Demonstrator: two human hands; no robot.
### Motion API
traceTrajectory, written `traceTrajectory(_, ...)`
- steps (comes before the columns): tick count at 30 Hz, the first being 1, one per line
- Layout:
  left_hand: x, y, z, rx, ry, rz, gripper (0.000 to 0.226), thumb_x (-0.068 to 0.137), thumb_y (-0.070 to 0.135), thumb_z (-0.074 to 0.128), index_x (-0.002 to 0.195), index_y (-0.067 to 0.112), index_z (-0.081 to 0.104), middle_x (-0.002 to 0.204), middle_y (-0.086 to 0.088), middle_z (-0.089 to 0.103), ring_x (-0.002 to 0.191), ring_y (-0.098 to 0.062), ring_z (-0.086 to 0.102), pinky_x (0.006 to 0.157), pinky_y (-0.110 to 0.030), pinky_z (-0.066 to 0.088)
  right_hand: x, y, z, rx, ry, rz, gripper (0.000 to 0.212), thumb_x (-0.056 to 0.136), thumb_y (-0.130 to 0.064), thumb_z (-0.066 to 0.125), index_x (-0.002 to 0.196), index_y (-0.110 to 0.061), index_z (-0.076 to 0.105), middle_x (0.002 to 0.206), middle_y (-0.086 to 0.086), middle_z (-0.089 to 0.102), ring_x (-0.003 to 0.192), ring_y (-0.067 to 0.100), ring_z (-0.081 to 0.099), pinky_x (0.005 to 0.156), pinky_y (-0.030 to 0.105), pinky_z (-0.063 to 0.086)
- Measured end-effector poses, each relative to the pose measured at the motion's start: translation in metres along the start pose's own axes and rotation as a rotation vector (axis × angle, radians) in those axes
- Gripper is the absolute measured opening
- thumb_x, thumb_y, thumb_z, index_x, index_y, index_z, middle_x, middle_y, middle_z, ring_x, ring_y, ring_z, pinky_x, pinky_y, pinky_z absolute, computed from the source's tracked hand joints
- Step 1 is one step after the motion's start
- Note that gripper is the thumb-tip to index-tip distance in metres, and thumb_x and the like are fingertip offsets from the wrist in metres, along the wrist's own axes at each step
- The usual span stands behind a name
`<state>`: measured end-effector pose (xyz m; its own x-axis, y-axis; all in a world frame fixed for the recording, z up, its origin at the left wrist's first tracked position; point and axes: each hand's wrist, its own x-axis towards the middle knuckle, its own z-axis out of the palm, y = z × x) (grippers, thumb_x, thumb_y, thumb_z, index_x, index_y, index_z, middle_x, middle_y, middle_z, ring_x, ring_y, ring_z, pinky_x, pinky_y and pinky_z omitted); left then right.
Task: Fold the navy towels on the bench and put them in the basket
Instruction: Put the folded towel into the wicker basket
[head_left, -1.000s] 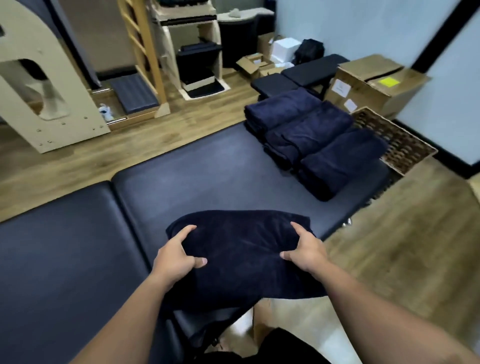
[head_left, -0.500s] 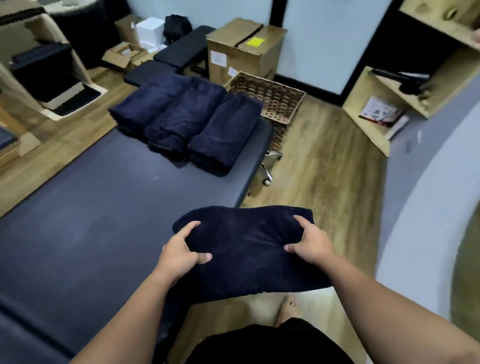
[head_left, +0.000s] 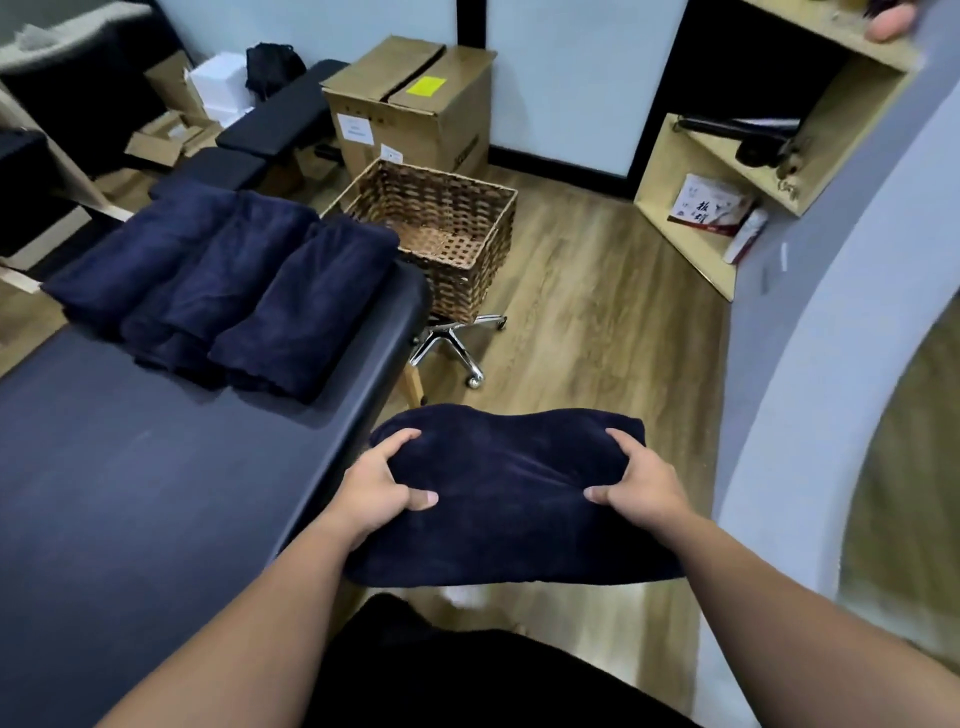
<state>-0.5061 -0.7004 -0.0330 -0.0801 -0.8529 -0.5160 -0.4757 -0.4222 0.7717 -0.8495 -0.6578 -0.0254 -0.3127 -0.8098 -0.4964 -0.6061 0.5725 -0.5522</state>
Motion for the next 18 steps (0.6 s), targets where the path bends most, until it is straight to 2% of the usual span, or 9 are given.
traceTrajectory(5,0.047,0.045,0.02,0.046,0.009,0.022,0.094,0.053,0.023,0.095,0.132,0.054,0.055,0.128,0.016,0.062,0.114,-0.008,0.06,0.097,-0.032,0.051,0.053,0.002,-0.033,0.011,0.006,0.0,0.1,0.068,-0.034,0.088,0.152,-0.043,0.035,0.135,-0.008,0.059,0.125,0.021,0.055,0.104,0.037,0.046)
traceTrajectory(8,0.084,0.066,0.03,0.022,-0.014,0.016,0.091,0.061,0.013,0.094,0.136,0.046,0.055,0.128,0.017,0.06,0.112,-0.003,0.058,0.088,-0.024,0.048,0.089,-0.002,-0.05,0.025,0.005,0.003,0.099,0.071,-0.029,0.089,0.153,-0.04,0.035,0.132,-0.007,0.059,0.123,0.021,0.055,0.099,0.033,0.046)
traceTrajectory(14,0.175,0.111,0.051,-0.035,-0.082,0.022,0.09,0.063,0.004,0.092,0.137,0.039,0.057,0.124,0.013,0.065,0.108,-0.003,0.063,0.088,-0.024,0.049,0.17,-0.021,-0.096,0.012,0.01,0.037,0.098,0.073,-0.028,0.088,0.154,-0.041,0.033,0.133,-0.008,0.058,0.121,0.018,0.055,0.097,0.031,0.045)
traceTrajectory(18,0.236,0.15,0.058,-0.044,-0.109,-0.001,0.092,0.055,0.013,0.095,0.133,0.044,0.058,0.121,0.012,0.07,0.108,-0.01,0.068,0.102,-0.038,0.053,0.227,-0.046,-0.137,-0.017,0.016,0.053,0.099,0.074,-0.027,0.088,0.155,-0.041,0.032,0.141,-0.008,0.054,0.126,0.019,0.054,0.097,0.03,0.045)
